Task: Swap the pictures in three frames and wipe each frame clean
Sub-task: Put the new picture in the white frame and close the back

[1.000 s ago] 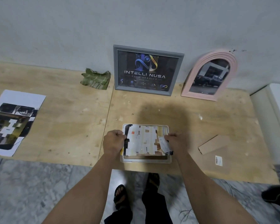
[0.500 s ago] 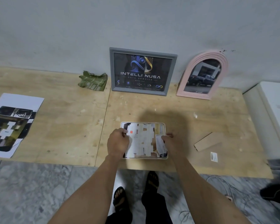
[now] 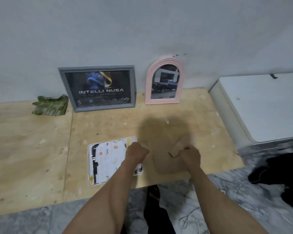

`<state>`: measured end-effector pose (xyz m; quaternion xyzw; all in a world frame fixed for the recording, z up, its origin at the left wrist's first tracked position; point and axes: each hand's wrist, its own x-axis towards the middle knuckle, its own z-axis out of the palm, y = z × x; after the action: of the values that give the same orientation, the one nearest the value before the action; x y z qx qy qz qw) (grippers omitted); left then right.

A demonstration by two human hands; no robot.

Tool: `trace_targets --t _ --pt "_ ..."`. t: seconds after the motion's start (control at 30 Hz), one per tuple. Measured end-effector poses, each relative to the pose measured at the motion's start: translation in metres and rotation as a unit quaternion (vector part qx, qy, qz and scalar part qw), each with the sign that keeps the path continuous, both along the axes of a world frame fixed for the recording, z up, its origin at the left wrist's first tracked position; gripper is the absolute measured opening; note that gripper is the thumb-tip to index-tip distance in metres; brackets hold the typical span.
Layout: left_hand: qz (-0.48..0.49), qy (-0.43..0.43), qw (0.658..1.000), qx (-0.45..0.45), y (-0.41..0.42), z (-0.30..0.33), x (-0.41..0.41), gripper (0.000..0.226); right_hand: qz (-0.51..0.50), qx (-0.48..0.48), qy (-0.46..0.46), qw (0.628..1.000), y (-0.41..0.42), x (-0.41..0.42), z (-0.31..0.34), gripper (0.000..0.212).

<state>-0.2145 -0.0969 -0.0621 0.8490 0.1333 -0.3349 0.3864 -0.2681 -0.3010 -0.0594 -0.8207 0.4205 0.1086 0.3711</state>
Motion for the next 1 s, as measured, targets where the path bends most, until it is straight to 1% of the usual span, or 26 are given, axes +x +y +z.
trace_targets --t 0.07,0.13,0.2,0.23,0.3,0.37,0.43,0.47,0.57,0.7,0.8,0.9,1.0 --pt "-0.025 0.031 0.999 0.011 -0.024 -0.004 -0.001 0.017 0.006 -0.049 0.048 0.998 -0.031 -0.007 -0.004 0.029" --pt "-0.053 0.046 0.997 0.030 -0.042 -0.012 -0.003 0.028 0.023 -0.062 0.091 0.994 -0.053 -0.011 -0.007 0.046" --pt "-0.055 0.040 0.996 0.055 -0.050 -0.019 -0.005 0.034 0.029 -0.017 0.096 0.995 -0.061 -0.011 -0.010 0.060" --pt "-0.052 0.039 0.996 0.060 -0.058 -0.023 -0.005 0.034 0.030 0.005 0.092 0.995 -0.067 -0.011 -0.015 0.061" --pt "-0.041 0.033 0.996 0.071 -0.067 -0.023 -0.003 0.031 0.034 0.016 0.082 0.996 -0.069 -0.010 -0.020 0.052" --pt "-0.016 0.033 0.998 0.057 -0.068 -0.018 -0.002 0.024 0.004 0.022 0.063 0.998 -0.071 -0.011 -0.023 0.042" --pt "0.019 0.039 0.999 0.031 -0.063 -0.015 -0.003 0.034 -0.032 0.044 0.041 0.998 -0.074 -0.012 -0.021 0.029" --pt "0.036 0.036 0.998 0.025 -0.059 -0.015 -0.003 0.037 -0.047 0.055 0.032 0.997 -0.075 -0.014 -0.020 0.026" --pt "0.091 0.014 0.996 0.000 -0.044 -0.015 -0.004 0.023 -0.101 0.095 -0.001 0.990 -0.075 -0.016 -0.016 0.028" --pt "0.170 -0.003 0.981 -0.098 -0.002 -0.005 0.000 0.028 -0.146 0.159 -0.077 0.973 -0.045 -0.014 -0.001 0.022" --pt "0.233 -0.020 0.965 -0.116 0.049 0.000 0.000 0.019 -0.118 0.198 -0.106 0.967 -0.003 -0.008 0.008 0.017" --pt "0.290 -0.029 0.949 -0.119 0.113 -0.001 -0.013 0.017 -0.054 0.224 -0.085 0.969 0.053 0.001 0.004 0.021" --pt "0.337 -0.037 0.937 -0.088 0.168 -0.006 -0.033 0.022 0.008 0.228 -0.061 0.972 0.105 0.006 -0.009 0.026"
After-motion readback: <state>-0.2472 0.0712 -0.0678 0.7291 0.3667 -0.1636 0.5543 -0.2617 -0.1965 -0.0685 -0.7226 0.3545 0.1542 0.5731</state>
